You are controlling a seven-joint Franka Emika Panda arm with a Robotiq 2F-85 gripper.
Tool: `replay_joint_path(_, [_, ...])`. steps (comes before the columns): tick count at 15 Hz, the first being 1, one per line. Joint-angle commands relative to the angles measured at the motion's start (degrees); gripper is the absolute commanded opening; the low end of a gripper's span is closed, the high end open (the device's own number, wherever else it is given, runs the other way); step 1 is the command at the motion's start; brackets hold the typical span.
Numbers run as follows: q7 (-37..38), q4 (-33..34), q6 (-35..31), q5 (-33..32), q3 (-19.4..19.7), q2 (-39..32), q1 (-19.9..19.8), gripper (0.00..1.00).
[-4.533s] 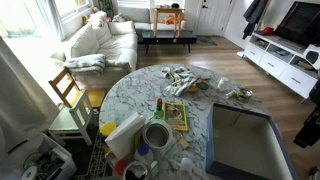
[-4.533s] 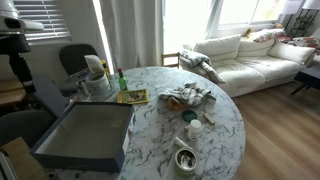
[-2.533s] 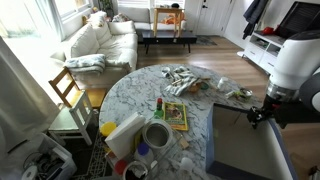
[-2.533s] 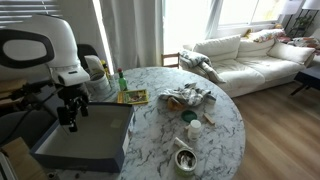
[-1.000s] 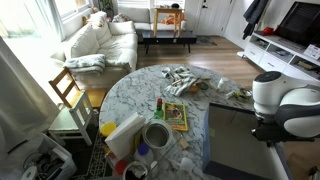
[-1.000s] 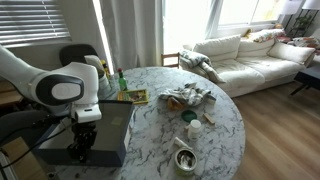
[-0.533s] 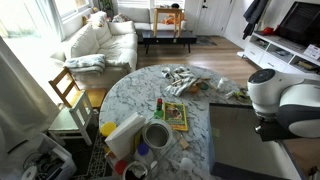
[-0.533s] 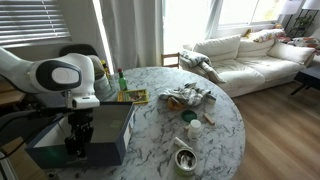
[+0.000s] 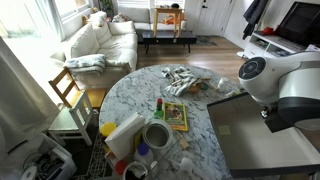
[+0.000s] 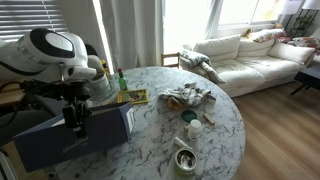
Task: Turn the grey box over
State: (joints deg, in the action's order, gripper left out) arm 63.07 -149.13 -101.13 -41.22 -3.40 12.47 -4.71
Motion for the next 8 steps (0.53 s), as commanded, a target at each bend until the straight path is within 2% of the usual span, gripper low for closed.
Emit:
replay_joint_path(1, [-0.96, 1.72, 4.89, -5.50, -1.69, 0.19, 2.59, 0.02])
replay_joint_path(8, [-1.98, 2.30, 9.85, -18.53, -3.23, 0.19, 5.98, 0.02])
